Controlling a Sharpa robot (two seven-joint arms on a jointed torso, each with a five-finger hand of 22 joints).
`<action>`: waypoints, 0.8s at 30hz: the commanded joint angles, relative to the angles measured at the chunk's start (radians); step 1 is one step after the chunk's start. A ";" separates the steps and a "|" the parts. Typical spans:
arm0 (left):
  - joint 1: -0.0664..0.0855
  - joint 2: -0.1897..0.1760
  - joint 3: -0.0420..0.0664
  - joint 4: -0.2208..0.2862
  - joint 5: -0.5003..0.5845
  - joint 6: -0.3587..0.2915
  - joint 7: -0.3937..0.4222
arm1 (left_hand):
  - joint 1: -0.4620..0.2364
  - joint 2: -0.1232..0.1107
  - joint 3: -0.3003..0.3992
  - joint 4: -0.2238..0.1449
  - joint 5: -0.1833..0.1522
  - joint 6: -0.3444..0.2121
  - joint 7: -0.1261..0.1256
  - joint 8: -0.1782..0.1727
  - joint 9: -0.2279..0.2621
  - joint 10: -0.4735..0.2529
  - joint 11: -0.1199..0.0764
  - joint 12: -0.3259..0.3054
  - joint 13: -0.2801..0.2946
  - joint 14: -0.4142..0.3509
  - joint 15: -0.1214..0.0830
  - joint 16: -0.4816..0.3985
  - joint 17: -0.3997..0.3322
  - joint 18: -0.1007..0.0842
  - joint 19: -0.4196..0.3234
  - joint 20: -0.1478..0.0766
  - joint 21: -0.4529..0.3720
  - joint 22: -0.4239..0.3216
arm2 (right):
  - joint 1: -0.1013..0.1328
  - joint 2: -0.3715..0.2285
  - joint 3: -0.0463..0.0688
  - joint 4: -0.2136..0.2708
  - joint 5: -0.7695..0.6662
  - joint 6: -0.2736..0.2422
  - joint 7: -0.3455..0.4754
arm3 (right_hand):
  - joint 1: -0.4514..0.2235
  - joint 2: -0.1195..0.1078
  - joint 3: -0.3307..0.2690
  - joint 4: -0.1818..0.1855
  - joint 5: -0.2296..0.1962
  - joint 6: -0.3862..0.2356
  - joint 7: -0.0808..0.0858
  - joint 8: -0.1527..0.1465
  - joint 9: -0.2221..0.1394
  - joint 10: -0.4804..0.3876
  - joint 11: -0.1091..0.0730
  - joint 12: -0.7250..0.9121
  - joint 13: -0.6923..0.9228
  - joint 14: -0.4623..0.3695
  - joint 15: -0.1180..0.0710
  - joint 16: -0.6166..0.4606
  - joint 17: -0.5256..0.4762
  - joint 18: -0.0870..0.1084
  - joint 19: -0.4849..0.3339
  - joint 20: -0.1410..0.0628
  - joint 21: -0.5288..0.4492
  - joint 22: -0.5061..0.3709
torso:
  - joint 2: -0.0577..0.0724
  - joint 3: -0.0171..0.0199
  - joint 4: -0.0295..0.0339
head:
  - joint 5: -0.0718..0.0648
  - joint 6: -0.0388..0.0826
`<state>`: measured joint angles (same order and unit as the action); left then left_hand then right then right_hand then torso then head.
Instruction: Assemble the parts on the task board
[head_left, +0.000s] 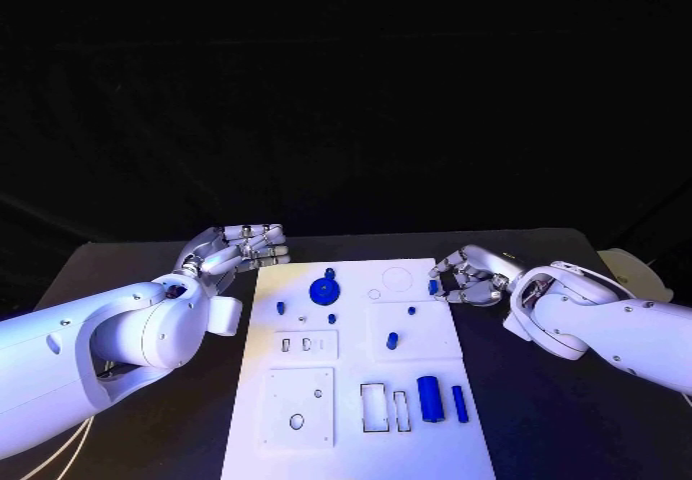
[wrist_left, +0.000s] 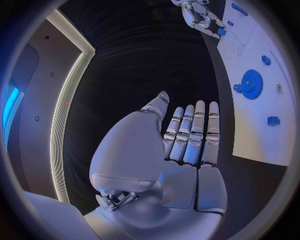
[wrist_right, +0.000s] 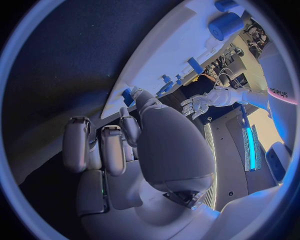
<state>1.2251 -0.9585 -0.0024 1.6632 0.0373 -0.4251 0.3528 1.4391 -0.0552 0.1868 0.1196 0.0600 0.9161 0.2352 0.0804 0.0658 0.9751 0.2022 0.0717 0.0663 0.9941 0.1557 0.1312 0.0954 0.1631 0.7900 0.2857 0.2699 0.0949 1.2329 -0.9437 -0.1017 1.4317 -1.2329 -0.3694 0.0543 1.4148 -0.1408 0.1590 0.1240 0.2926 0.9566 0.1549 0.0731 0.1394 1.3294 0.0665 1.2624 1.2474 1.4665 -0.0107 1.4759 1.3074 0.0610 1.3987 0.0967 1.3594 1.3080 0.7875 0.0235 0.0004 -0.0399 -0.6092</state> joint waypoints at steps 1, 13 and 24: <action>0.001 0.002 0.001 0.002 0.001 0.015 0.008 | -0.001 0.007 0.001 -0.007 0.001 -0.008 0.013 -0.005 0.000 -0.007 -0.003 -0.004 0.000 -0.005 0.004 -0.005 -0.002 0.016 -0.006 0.002 -0.004 -0.001 | -0.002 0.004 0.000 -0.002 -0.016 -0.003 -0.021 | -0.010 0.003 -0.002 0.004 0.005 0.014 -0.001 0.009 0.002 0.007 0.001 0.006 0.004 0.063 0.005 0.006 0.083 0.000 0.006 0.006 0.005 0.060 | 0.000 0.0000 -0.0007 | 0.000 -0.003; 0.001 0.001 0.001 0.002 0.001 0.016 0.006 | -0.001 0.007 0.001 -0.007 0.001 -0.008 0.013 -0.005 0.000 -0.007 -0.003 -0.004 0.000 -0.005 0.004 -0.005 -0.002 0.016 -0.006 0.002 -0.004 -0.001 | -0.003 0.018 0.000 -0.008 -0.022 -0.006 -0.035 | -0.023 0.019 0.000 0.010 0.005 0.060 -0.010 0.025 0.009 0.022 -0.007 0.024 0.020 0.067 0.000 0.013 0.097 -0.005 0.022 0.003 0.022 0.080 | 0.001 -0.0002 -0.0004 | 0.002 0.002; 0.001 -0.002 0.001 0.004 0.001 0.017 0.004 | -0.001 0.007 0.001 -0.007 0.001 -0.008 0.013 -0.005 0.000 -0.007 -0.003 -0.004 0.000 -0.005 0.004 -0.005 -0.002 0.016 -0.006 0.002 -0.004 -0.001 | -0.003 0.026 0.000 -0.014 -0.031 -0.005 -0.048 | -0.025 0.027 0.004 0.010 0.003 0.087 -0.020 0.036 0.013 0.031 -0.015 0.035 0.031 0.070 -0.007 0.018 0.109 -0.009 0.034 -0.002 0.035 0.094 | 0.000 0.0000 -0.0004 | 0.000 -0.002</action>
<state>1.2251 -0.9612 -0.0024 1.6647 0.0374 -0.4249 0.3522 1.4391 -0.0552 0.1867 0.1196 0.0599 0.9161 0.2352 0.0804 0.0658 0.9751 0.2022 0.0717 0.0663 0.9940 0.1557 0.1313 0.0954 0.1631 0.7900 0.2857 0.2699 0.0952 1.2308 -0.9196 -0.1019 1.4189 -1.2468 -0.3742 0.0177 1.3924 -0.1184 0.1589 0.1302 0.2926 1.0358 0.1327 0.1041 0.1508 1.3535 0.0510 1.2924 1.2777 1.4664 -0.0107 1.4896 1.3073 0.0610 1.4276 0.0962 1.3892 1.3077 0.7882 0.0232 0.0000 -0.0405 -0.6106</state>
